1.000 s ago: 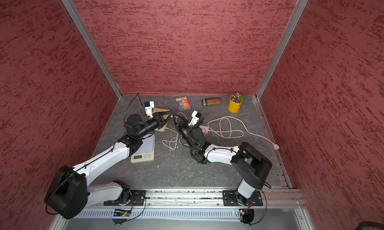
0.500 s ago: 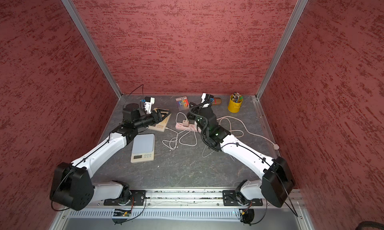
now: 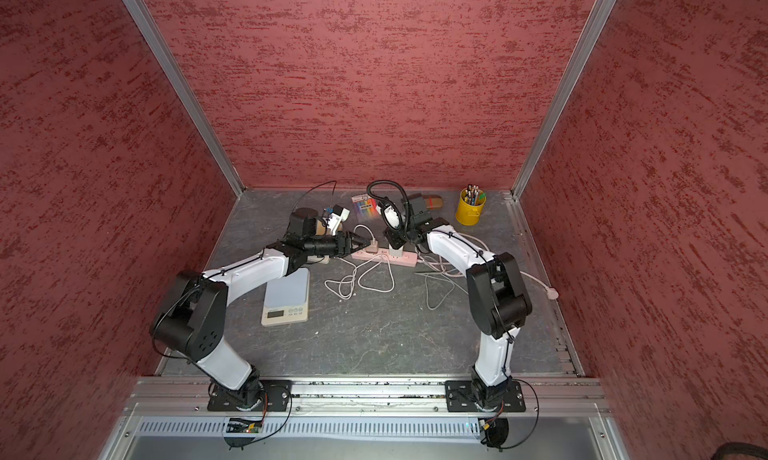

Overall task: Charge the electronic scale
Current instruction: Insert the charging cable into the plug.

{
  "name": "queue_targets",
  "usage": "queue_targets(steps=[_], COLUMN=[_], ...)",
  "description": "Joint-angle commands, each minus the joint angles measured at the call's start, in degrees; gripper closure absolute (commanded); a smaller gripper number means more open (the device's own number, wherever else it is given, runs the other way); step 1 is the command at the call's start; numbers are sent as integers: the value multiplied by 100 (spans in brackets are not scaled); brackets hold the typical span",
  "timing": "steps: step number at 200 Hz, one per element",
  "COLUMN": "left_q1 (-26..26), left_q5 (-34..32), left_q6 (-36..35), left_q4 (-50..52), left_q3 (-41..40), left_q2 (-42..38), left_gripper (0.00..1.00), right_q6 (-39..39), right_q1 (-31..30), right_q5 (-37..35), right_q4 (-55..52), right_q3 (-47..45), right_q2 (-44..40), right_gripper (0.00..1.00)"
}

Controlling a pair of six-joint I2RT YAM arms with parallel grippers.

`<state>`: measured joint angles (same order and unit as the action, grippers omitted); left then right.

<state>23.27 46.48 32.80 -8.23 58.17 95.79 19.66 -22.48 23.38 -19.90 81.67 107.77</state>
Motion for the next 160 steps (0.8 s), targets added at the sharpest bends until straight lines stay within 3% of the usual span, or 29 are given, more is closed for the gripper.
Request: queue_targets(steps=[1,11,50,101,160], left_q1=[209,288,453,431,404], left_q5=[109,85,10,-112,-56], left_q6=[-89,-64,-65,59,241], left_q4=[-256,-310,-389,-459,-554], left_q3=[104,70,-12,25,138], left_q2=[204,298,571,891,1187], left_gripper=[43,43,44,45,46], right_q6=[1646,2172,2910,3410,3749], right_q1=[282,387,668,755,756], right_q5=[1278,1634,1899,2177,1999], right_q4=[-1048,-1315,-1508,-1962,-2136], right_q3=[476,552,537,714,875], right_q2=[152,185,207,428,605], right_gripper=[100,100,100,100,100])
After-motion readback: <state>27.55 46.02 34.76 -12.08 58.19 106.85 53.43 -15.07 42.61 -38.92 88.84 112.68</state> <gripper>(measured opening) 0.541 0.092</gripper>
